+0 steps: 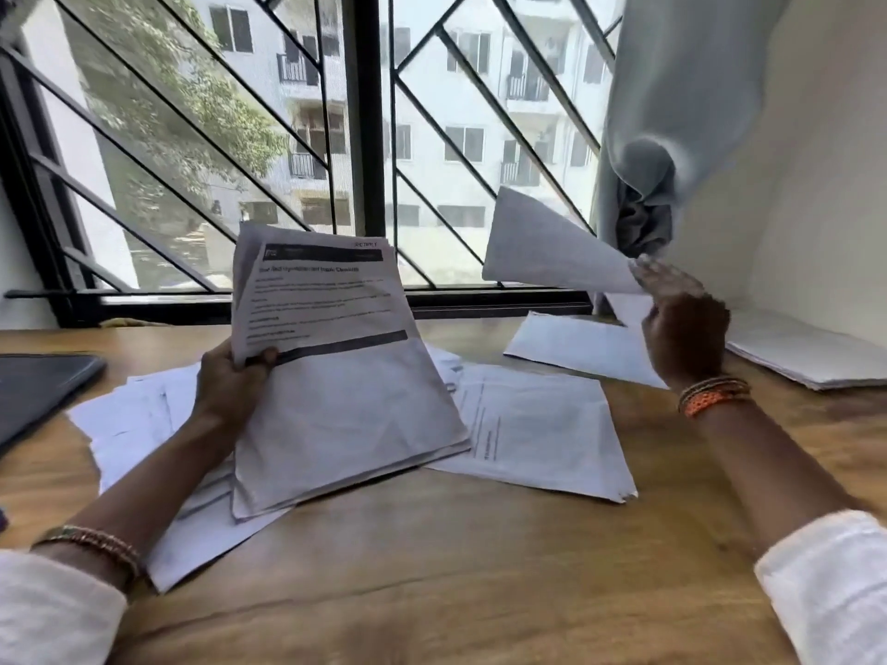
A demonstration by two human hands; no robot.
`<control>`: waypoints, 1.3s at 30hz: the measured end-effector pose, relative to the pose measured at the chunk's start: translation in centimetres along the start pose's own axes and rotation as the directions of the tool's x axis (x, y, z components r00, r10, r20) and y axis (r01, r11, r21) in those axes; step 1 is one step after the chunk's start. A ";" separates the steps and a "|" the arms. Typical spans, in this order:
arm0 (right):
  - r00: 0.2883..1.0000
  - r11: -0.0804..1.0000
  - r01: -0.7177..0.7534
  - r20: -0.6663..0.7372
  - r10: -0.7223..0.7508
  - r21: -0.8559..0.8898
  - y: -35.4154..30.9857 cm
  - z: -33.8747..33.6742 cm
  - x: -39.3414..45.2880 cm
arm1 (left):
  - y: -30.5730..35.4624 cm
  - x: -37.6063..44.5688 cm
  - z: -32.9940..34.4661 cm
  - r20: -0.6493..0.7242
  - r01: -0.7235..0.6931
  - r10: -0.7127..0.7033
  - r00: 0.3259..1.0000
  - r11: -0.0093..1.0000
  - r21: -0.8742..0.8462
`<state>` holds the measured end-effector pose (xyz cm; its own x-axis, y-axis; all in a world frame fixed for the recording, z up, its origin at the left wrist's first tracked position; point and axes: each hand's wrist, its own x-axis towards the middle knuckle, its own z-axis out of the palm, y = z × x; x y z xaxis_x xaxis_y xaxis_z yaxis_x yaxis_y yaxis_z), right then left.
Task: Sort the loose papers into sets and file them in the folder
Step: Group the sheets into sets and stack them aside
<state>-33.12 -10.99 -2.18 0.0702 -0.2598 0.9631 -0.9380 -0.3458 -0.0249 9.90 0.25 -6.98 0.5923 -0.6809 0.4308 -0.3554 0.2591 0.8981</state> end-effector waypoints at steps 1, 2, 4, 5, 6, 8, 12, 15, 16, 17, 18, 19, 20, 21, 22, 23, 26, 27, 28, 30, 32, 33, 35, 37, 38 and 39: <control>0.995 0.997 0.069 0.071 -0.067 -0.027 0.5 0.5 -0.7 | 0.0 0.0 0.0 -0.003 0.001 -0.001 1.000 1.000 0.007; 0.983 0.994 0.101 0.160 -0.094 -0.040 0.8 1.0 -1.2 | 0.1 0.1 -0.1 -0.007 -0.001 0.001 1.000 1.000 0.021; 0.894 0.991 0.098 0.445 -0.045 -0.096 0.6 1.4 -2.0 | 0.2 0.4 -0.5 -0.014 -0.021 0.022 1.000 0.998 0.061; 0.794 0.984 0.092 0.607 0.020 -0.152 0.3 1.6 -2.3 | 0.2 0.5 -0.6 -0.016 -0.033 0.035 0.999 0.996 0.082; 0.659 0.974 0.078 0.744 0.111 -0.214 -0.1 1.6 -2.4 | 0.3 0.7 -0.9 -0.023 -0.039 0.041 0.999 0.994 0.106; 0.369 0.948 0.030 0.885 0.284 -0.317 -1.2 1.0 -1.9 | 0.3 1.0 -1.2 -0.054 -0.041 0.049 0.997 0.988 0.147; 0.457 0.977 0.000 0.869 0.188 -0.211 -3.6 1.2 -0.7 | 0.3 2.0 -2.5 -0.150 0.040 -0.015 0.989 0.985 0.165; 0.490 0.965 -0.151 0.864 -0.113 0.212 -7.4 3.0 -0.7 | -0.7 1.9 -3.4 -0.154 0.102 -0.071 0.985 0.975 0.199; 0.417 0.958 -0.134 0.892 -0.177 0.253 -8.5 3.8 -0.8 | -1.0 1.6 -3.6 -0.136 0.118 -0.090 0.987 0.969 0.215; 0.329 0.964 -0.104 0.923 -0.198 0.244 -9.3 4.6 -0.7 | -1.2 1.5 -3.7 -0.122 0.128 -0.102 0.987 0.964 0.232; 0.257 0.972 -0.094 0.949 -0.183 0.214 -9.9 5.3 -0.4 | -1.4 1.4 -3.8 -0.110 0.137 -0.113 0.988 0.960 0.243; 0.211 0.980 -0.108 0.967 -0.143 0.168 -10.3 5.7 0.1 | -1.4 1.4 -3.8 -0.097 0.138 -0.117 0.988 0.958 0.250; 0.177 0.984 -0.111 0.977 -0.119 0.140 -10.6 6.2 0.6 | -1.4 1.4 -3.8 -0.087 0.142 -0.124 0.989 0.956 0.256; 0.135 0.984 -0.120 0.984 -0.116 0.132 -10.7 6.6 1.1 | -1.3 1.3 -3.7 -0.079 0.141 -0.125 0.989 0.954 0.263; 0.091 0.980 -0.146 0.988 -0.121 0.133 -10.6 7.0 1.4 | -1.2 1.3 -3.6 -0.079 0.141 -0.124 0.989 0.952 0.272; 0.070 0.974 -0.182 0.990 -0.123 0.134 -10.6 7.3 1.5 | -1.2 1.4 -3.5 -0.084 0.140 -0.121 0.989 0.950 0.278; 0.072 0.964 -0.217 0.988 -0.140 0.152 -9.6 7.0 1.9 | -1.1 1.2 -3.3 -0.092 0.137 -0.116 0.989 0.953 0.269; 0.085 0.964 -0.216 0.986 -0.142 0.157 -8.8 6.5 2.4 | -1.1 1.2 -3.2 -0.089 0.137 -0.117 0.989 0.955 0.265; 0.111 0.962 -0.220 0.984 -0.141 0.162 -7.8 5.7 3.2 | -1.0 1.2 -3.2 -0.087 0.136 -0.117 0.989 0.957 0.257; 0.226 0.947 -0.275 0.969 -0.104 0.165 -5.3 3.7 4.9 | -0.7 1.2 -3.2 -0.088 0.136 -0.117 0.989 0.960 0.247; 0.401 0.878 -0.419 0.915 -0.050 0.232 -2.6 1.5 6.3 | -0.6 1.1 -3.1 -0.090 0.123 -0.103 0.991 0.960 0.251; 0.484 0.807 -0.505 0.875 -0.028 0.305 -1.5 0.3 6.9 | -0.6 1.1 -2.9 -0.093 0.111 -0.090 0.992 0.962 0.248; 0.601 0.644 -0.619 0.799 0.022 0.449 -0.5 -1.9 7.2 | -0.5 1.1 -2.8 -0.098 0.096 -0.074 0.992 0.965 0.243; 0.675 0.512 -0.652 0.736 0.057 0.559 -0.4 -3.3 7.0 | -0.6 1.1 -2.8 -0.098 0.088 -0.065 0.993 0.965 0.248; 0.699 0.442 -0.665 0.710 0.085 0.602 -0.4 -3.7 6.9 | -0.5 1.2 -2.7 -0.101 0.076 -0.053 0.993 0.967 0.244; 0.704 0.362 -0.687 0.700 0.121 0.630 -0.8 -3.9 6.7 | -0.8 1.2 -2.7 -0.100 0.070 -0.047 0.994 0.967 0.243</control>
<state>-33.24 -8.96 5.29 0.1738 -0.8554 0.4880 -0.1738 -0.5144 -0.8398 12.85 1.11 -6.92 0.6773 -0.6207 0.3950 -0.4784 0.0364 0.8774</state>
